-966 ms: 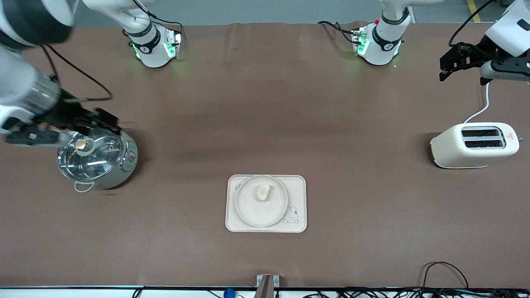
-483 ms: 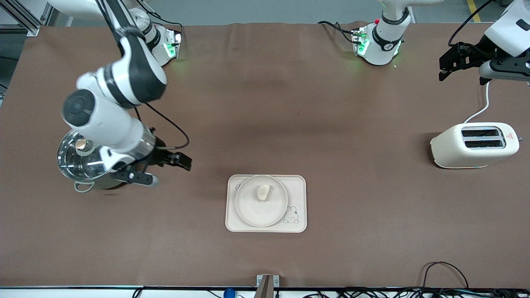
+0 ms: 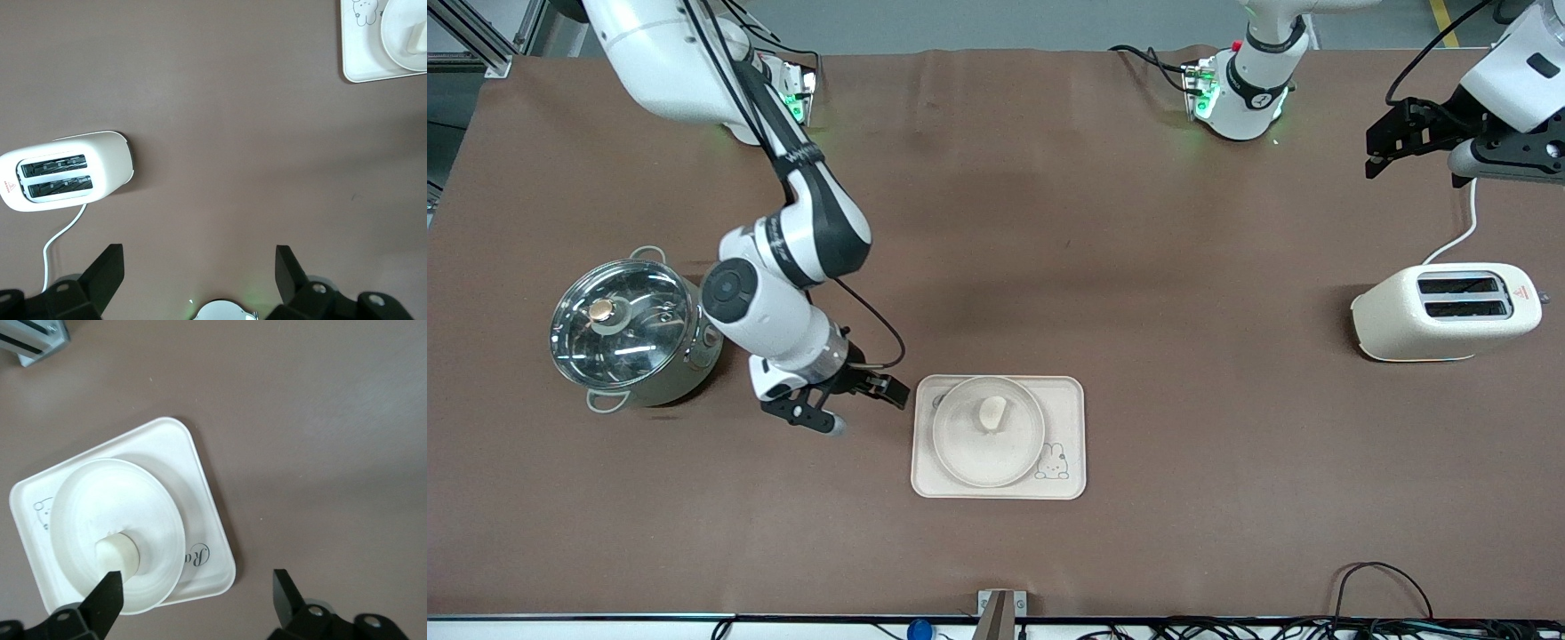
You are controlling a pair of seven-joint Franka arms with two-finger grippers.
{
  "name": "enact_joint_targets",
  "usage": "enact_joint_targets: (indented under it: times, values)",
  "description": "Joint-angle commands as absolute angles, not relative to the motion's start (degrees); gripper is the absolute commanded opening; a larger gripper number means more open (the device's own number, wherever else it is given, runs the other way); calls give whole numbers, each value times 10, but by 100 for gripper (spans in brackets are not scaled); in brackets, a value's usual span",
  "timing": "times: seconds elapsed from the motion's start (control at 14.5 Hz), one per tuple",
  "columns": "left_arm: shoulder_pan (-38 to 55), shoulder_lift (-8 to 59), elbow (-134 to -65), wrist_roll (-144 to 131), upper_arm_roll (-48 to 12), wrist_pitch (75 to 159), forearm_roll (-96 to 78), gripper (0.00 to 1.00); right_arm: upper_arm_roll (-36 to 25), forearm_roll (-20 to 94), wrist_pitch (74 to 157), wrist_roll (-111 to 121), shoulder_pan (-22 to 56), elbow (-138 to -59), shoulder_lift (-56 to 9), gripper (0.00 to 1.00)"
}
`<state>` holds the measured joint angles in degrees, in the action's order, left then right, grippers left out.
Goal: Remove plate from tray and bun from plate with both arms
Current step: 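Reach the right gripper over the pot to the plate rim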
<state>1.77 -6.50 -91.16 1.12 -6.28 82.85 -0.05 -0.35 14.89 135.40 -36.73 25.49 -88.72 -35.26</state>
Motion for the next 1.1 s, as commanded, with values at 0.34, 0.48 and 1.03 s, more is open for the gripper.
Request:
enact_joint_targets:
  times: [0.34,0.48,1.03]
  values:
    - [15,-61,-896,11,-64,822,4,100,-8,163,1397,-405,292,-802,-464,63]
    - [15,-61,-896,11,-64,824,4,100,-8,163,1404,-404,294,-802,-470,53]
    - [18,-56,-896,11,-64,834,3,100,-8,162,1432,-404,304,-802,-489,37]
